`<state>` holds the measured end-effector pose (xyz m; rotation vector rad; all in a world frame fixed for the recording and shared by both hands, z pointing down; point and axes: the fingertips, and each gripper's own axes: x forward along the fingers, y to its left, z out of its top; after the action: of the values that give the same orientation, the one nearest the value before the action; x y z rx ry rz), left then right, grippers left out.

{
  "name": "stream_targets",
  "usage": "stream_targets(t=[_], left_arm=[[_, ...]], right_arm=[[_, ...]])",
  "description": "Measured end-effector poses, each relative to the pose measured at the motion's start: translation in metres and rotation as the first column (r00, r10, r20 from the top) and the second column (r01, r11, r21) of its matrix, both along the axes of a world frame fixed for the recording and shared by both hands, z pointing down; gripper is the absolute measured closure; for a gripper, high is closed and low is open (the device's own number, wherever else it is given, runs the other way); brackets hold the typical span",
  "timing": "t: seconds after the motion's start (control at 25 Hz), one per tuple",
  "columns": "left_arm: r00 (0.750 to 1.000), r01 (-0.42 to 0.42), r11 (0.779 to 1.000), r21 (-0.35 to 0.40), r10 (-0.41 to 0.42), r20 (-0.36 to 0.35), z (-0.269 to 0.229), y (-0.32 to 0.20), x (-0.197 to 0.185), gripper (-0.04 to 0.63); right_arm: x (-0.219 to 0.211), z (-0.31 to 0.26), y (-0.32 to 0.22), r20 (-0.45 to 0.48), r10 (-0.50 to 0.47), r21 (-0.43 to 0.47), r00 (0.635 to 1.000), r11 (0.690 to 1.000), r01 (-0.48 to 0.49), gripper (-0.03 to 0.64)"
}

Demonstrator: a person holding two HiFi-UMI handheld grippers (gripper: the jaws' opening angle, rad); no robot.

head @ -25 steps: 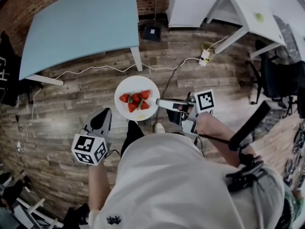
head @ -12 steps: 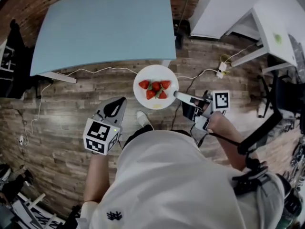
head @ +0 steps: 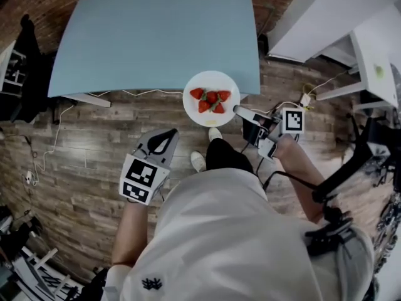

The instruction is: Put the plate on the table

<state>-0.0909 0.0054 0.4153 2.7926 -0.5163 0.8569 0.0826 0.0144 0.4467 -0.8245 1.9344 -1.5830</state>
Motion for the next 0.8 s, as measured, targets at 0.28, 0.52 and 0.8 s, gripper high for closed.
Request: stream_targets(t=[0.28,0.52,0.8], left_arm=[[0.999,0.034,0.999,-0.036,-0.033,0.031,0.01,-0.09,0.015,0.594],[0.998,0.051,0.997,-0.053,-0.049,0.045,0.007,-0.151,0.041,0.594],[0.996,0.082,0.994,-0.067,-0.079,0.046,0.001,-0.216,0.065,0.594]], right_arm=[[0.006,0.018,-0.121,0.027,-0.053,-0.051,0.998,0.997,0.054,0.603],[0.022,0.034,-0.205,0.0,-0.098,-0.068,0.995,0.993,0.098,0.603],[0.042,0.06,-0.298,-0.016,-0.122,-0.105,0.992,0.987,0.12,0.603]])
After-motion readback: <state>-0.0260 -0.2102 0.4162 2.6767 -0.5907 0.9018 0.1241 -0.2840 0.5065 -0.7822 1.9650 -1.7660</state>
